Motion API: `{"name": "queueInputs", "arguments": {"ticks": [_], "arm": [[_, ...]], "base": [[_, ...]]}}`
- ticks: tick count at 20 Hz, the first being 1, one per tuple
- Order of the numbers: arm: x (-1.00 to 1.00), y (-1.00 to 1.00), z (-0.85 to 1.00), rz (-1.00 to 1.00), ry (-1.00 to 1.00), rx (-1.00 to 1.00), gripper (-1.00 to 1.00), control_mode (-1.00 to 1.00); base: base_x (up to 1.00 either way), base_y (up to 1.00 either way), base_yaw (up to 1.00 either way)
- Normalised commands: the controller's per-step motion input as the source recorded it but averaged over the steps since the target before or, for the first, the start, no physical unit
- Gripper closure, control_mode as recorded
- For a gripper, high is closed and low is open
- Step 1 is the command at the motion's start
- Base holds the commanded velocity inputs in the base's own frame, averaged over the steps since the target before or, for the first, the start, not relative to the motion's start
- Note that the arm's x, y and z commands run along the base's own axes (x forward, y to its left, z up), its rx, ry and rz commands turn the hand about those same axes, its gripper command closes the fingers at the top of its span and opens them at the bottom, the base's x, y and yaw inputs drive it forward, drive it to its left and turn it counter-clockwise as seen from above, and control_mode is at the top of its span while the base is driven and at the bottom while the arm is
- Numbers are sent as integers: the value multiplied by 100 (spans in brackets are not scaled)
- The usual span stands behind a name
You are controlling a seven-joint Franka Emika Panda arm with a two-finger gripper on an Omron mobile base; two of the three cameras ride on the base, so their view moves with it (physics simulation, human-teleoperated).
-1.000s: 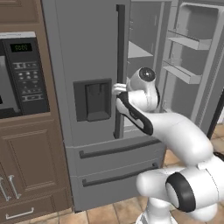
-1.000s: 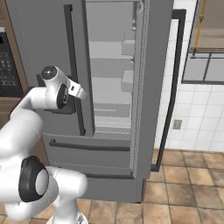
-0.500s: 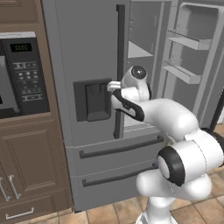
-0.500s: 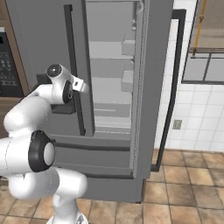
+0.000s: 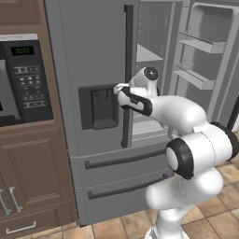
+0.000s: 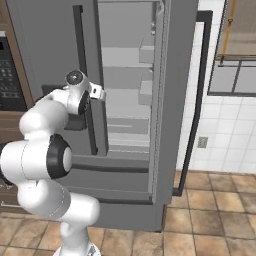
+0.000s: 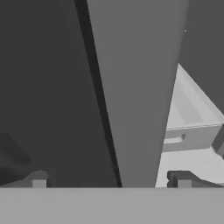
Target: Place one of the steaks on the plate and the other in the bowl. Then place the bowl in the fridge.
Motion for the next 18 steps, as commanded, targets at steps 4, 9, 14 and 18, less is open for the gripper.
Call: {"name": "queueInputs", "arguments": {"ticks": [4,9,14,18], "arm": [[21,17,0,0,-3,-6,-100,-100],[18,35,0,-3,0,-6,-100,-100],[23,17,0,-1,0,-1,-100,-100],[28,2,0,0,-5,0,100,-100]], "base": [[0,0,0],[0,0,0],[0,0,0],[0,0,0]]}}
